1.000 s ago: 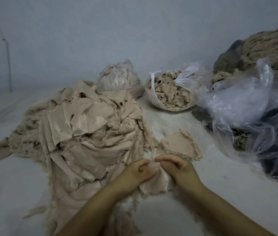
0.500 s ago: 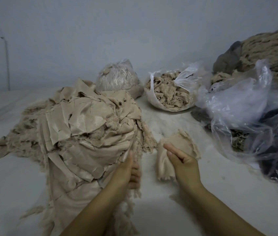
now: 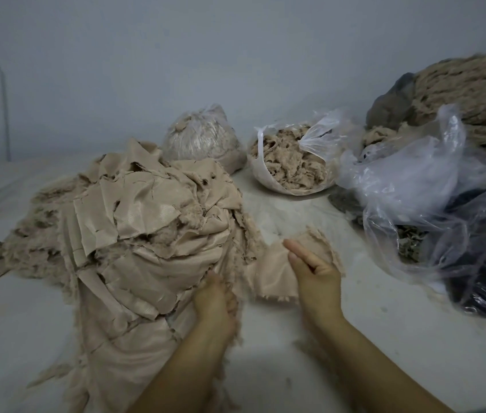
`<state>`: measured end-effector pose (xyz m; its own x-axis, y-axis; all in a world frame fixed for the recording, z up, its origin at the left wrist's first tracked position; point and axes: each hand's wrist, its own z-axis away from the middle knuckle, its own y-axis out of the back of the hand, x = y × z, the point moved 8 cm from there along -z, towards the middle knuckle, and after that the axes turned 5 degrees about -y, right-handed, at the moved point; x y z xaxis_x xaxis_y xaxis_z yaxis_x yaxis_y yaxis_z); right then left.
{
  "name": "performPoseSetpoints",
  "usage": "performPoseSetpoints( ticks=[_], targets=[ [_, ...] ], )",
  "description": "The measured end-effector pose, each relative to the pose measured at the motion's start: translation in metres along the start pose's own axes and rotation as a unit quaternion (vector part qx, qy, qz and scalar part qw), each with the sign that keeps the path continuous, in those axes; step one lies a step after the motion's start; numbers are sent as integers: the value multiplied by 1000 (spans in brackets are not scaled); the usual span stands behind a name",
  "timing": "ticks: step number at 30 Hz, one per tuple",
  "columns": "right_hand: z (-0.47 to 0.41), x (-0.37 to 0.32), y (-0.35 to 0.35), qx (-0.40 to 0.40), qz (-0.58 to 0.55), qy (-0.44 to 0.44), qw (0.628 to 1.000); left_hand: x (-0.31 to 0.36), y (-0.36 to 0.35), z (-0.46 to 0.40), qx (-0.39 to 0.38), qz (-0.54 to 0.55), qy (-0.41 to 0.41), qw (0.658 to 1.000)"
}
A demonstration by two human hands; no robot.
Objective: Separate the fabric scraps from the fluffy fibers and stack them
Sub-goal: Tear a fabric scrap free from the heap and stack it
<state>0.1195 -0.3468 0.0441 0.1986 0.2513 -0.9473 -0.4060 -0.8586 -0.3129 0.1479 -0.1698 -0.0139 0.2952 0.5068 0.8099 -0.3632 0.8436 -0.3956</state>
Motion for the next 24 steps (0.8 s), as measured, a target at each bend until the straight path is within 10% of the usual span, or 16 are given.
performPoseSetpoints(
  ticks=[7,17,21,24],
  targets=[
    [8,21,-17,-78,-10,-73,994,-10,-50,28,-255,-56,75,962],
    [-4,47,29,28,190,-116,974,17,-40,11,-246,-50,12,968],
    [11,48,-15,-126,69,-194,970,10,-48,18,-280,-87,-1,956],
    [6,34,-13,-33,24,-137,990,14,-45,16,-253,-154,-96,950]
  ],
)
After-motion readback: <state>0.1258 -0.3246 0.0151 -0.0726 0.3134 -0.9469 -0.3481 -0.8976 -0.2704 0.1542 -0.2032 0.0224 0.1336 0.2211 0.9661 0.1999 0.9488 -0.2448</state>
